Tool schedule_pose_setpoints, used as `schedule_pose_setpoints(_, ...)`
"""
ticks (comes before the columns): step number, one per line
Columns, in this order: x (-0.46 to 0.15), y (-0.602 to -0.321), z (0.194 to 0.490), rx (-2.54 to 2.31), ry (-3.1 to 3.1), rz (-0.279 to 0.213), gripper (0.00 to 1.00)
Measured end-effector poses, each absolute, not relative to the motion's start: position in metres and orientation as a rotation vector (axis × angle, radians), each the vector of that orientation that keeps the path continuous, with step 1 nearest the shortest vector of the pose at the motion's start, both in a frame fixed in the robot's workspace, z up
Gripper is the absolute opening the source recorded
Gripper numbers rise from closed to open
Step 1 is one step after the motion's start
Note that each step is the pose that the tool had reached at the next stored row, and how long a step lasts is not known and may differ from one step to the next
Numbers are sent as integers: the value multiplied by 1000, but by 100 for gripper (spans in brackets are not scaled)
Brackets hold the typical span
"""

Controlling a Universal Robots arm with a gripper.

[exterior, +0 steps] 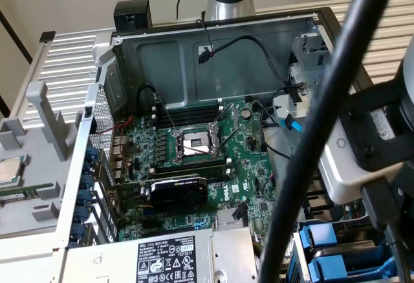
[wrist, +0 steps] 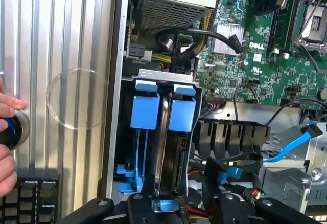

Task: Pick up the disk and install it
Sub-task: 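Insert the first disk wire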

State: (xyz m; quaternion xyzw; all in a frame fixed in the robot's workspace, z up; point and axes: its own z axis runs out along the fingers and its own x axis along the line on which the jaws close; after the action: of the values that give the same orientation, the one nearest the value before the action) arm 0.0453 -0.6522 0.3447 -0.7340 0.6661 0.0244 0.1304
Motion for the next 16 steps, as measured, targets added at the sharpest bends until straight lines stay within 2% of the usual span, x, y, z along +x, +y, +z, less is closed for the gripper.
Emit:
schedule_pose_setpoints(1,46,-652,344,-2132,1930,75,41)
schedule_pose_setpoints(2,46,-653,343,-2133,1925,79,41)
schedule_pose_setpoints(3,46,-653,343,-2133,1921,83,34)
schedule_pose_setpoints(9,47,-654,342,-2132,1899,105,34)
schedule_pose_setpoints(10,47,-654,342,-2131,1898,106,32)
schedule_pose_setpoints(11,47,-654,342,-2130,1898,108,25)
schedule_pose_setpoints(12,47,-654,342,-2129,1897,110,25)
schedule_pose_setpoints(13,47,-654,342,-2128,1896,112,18)
schedule_pose_setpoints(16,47,-654,342,-2126,1895,115,17)
